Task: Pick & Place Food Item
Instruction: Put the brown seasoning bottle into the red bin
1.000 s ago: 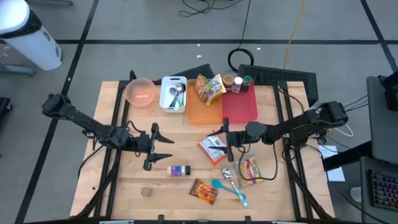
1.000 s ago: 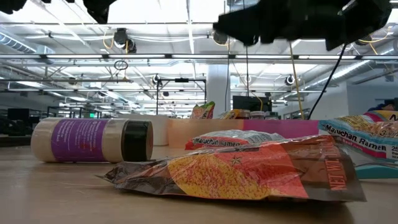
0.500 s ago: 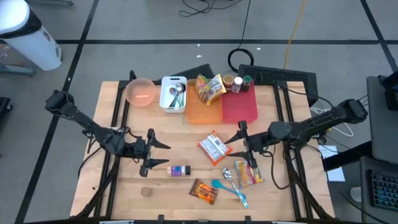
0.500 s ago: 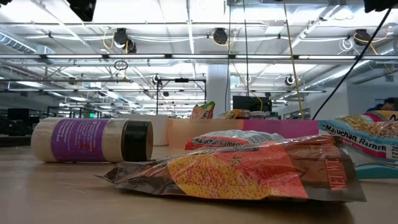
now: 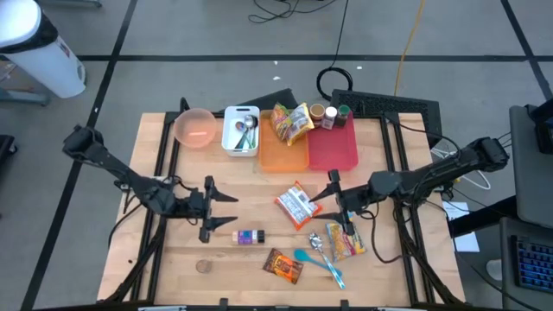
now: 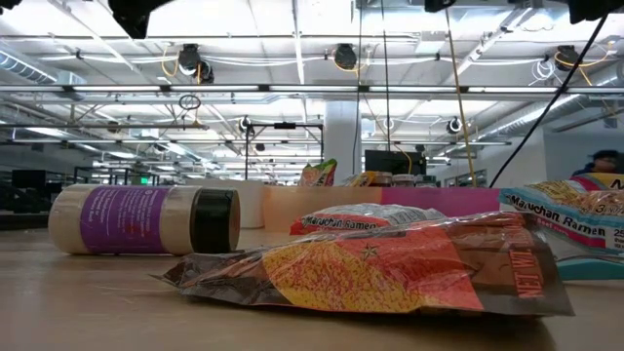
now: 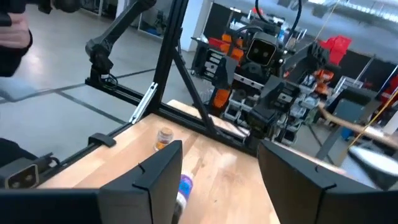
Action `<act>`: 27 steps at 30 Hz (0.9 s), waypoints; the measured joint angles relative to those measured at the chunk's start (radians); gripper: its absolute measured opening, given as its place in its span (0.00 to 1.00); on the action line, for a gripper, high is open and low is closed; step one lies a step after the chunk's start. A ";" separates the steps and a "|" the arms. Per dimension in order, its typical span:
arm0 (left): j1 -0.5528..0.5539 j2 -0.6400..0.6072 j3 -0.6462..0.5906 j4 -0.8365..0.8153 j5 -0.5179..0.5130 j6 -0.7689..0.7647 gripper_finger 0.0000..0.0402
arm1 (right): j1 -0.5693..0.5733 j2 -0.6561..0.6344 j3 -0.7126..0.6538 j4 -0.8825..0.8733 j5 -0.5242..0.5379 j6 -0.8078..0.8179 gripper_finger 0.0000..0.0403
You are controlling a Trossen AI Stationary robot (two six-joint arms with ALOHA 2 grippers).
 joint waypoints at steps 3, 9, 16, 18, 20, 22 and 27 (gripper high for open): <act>0.036 0.025 0.018 -0.019 0.000 0.007 0.61 | 0.000 0.002 0.000 -0.027 0.002 0.029 0.50; 0.132 0.124 0.158 -0.233 0.051 0.001 0.61 | 0.044 0.105 0.005 -0.033 0.198 -0.047 0.50; 0.230 0.230 0.245 -0.331 0.176 -0.001 0.61 | 0.134 0.275 0.082 -0.161 0.396 -0.097 0.50; 0.255 0.248 0.246 -0.333 0.216 -0.011 0.61 | 0.161 0.321 0.102 -0.218 0.450 -0.110 0.50; 0.276 0.261 0.246 -0.342 0.253 -0.040 0.61 | 0.187 0.362 0.121 -0.289 0.517 -0.132 0.50; 0.294 0.267 0.247 -0.356 0.296 -0.068 0.61 | 0.207 0.399 0.147 -0.350 0.579 -0.147 0.50; 0.293 0.265 0.247 -0.440 0.381 -0.170 0.61 | 0.224 0.448 0.173 -0.397 0.578 -0.109 0.50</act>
